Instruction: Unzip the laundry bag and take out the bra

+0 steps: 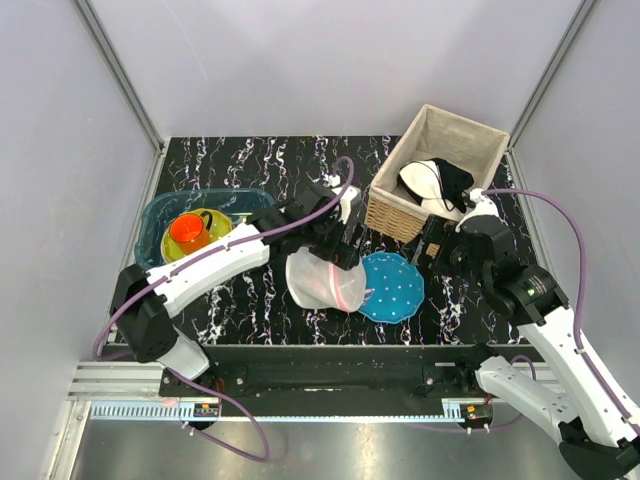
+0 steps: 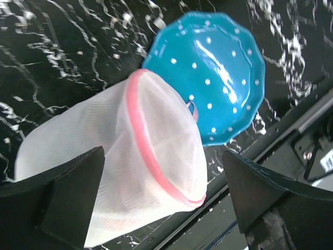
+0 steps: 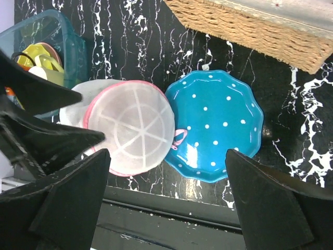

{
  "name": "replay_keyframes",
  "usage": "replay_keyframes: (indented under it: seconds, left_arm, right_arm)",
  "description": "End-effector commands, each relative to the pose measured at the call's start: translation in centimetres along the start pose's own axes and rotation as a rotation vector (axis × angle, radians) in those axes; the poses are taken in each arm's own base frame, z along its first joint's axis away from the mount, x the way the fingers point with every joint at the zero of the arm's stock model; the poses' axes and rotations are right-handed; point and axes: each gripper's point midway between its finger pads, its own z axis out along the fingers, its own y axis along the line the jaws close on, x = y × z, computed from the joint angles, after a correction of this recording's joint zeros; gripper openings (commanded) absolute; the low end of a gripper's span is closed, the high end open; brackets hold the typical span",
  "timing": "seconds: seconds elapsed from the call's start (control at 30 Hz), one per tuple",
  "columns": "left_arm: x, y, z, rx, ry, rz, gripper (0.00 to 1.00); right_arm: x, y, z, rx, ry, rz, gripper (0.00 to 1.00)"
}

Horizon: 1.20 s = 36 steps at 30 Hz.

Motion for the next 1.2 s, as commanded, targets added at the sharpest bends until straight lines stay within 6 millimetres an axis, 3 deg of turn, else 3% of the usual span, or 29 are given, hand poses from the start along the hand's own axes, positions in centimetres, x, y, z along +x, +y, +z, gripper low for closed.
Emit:
replay_keyframes:
  seconds: [0.0, 0.07, 0.23, 0.3, 0.4, 0.5, 0.63, 0.7, 0.77, 0.83, 0.9, 0.97, 1.0, 1.07, 1.1, 1.13, 1.17]
  left_arm:
    - [-4.4, 1.7, -4.9, -0.16, -0.206, -0.138, 0.99]
    - [-4.4, 1.4, -5.9, -0.161, -0.24, -0.2, 0.98]
    - [-1.7, 0.4, -5.1, -0.242, -0.267, -0.424, 0.85]
    - [-0.8, -1.6, -4.6, -0.232, -0.264, -0.447, 0.76]
    - [0.3, -3.1, -3.9, -0.31, -0.242, -0.436, 0.68]
    - [1.9, -2.6, -3.0, -0.392, -0.208, -0.475, 0.67]
    - [3.5, 0.2, -2.4, -0.535, -0.274, -0.521, 0.69]
    - [4.3, 0.5, -1.3, -0.537, -0.273, -0.535, 0.68]
    - [5.6, 0.9, 0.4, -0.524, -0.25, -0.474, 0.62]
    - [4.6, -0.2, 2.1, -0.446, -0.272, -0.47, 0.29]
    - [3.7, -0.7, 1.7, -0.435, -0.262, -0.418, 0.0]
    - [2.1, -1.3, -0.3, -0.397, -0.275, -0.306, 0.0]
    - [1.3, -2.8, -0.7, -0.303, -0.285, -0.26, 0.0]
    - [0.4, -3.6, -3.5, -0.149, -0.308, -0.144, 0.0]
    - [0.9, -4.6, -4.6, -0.044, -0.271, -0.146, 0.0]
    - [0.4, -2.7, -5.3, -0.016, -0.27, -0.183, 0.0]
    - [1.4, -2.0, -5.6, 0.019, -0.25, -0.209, 0.0]
  right_arm:
    - [-0.1, -1.0, -0.3, 0.04, -0.019, -0.019, 1.0]
    - [0.5, -1.3, 0.0, 0.048, -0.004, -0.015, 1.0]
    - [1.2, -1.9, 0.3, 0.068, 0.009, -0.016, 1.0]
    - [1.1, -2.0, 0.1, 0.068, 0.003, -0.014, 1.0]
    - [1.2, -2.1, 0.1, 0.069, 0.008, -0.014, 1.0]
    - [1.4, -2.1, 0.1, 0.07, 0.013, -0.014, 1.0]
    - [2.3, -2.1, 0.3, 0.055, 0.038, 0.008, 1.0]
    - [2.7, -1.9, 0.3, 0.037, 0.055, 0.013, 1.0]
    - [3.0, -1.4, 0.4, 0.01, 0.067, 0.015, 1.0]
    - [3.0, -0.9, 0.6, -0.013, 0.068, 0.011, 1.0]
    - [3.2, -0.7, 1.0, -0.015, 0.09, 0.005, 1.0]
    - [3.3, -0.4, 1.2, -0.032, 0.107, -0.015, 1.0]
    - [3.4, 0.0, 1.2, -0.062, 0.112, -0.057, 1.0]
    - [4.0, 3.0, 0.7, -0.256, 0.139, -0.113, 1.0]
    - [4.1, 3.7, 0.7, -0.301, 0.141, -0.132, 1.0]
    - [4.0, 4.3, 0.8, -0.345, 0.13, -0.163, 1.0]
    - [4.2, 4.9, 0.9, -0.376, 0.147, -0.175, 1.0]
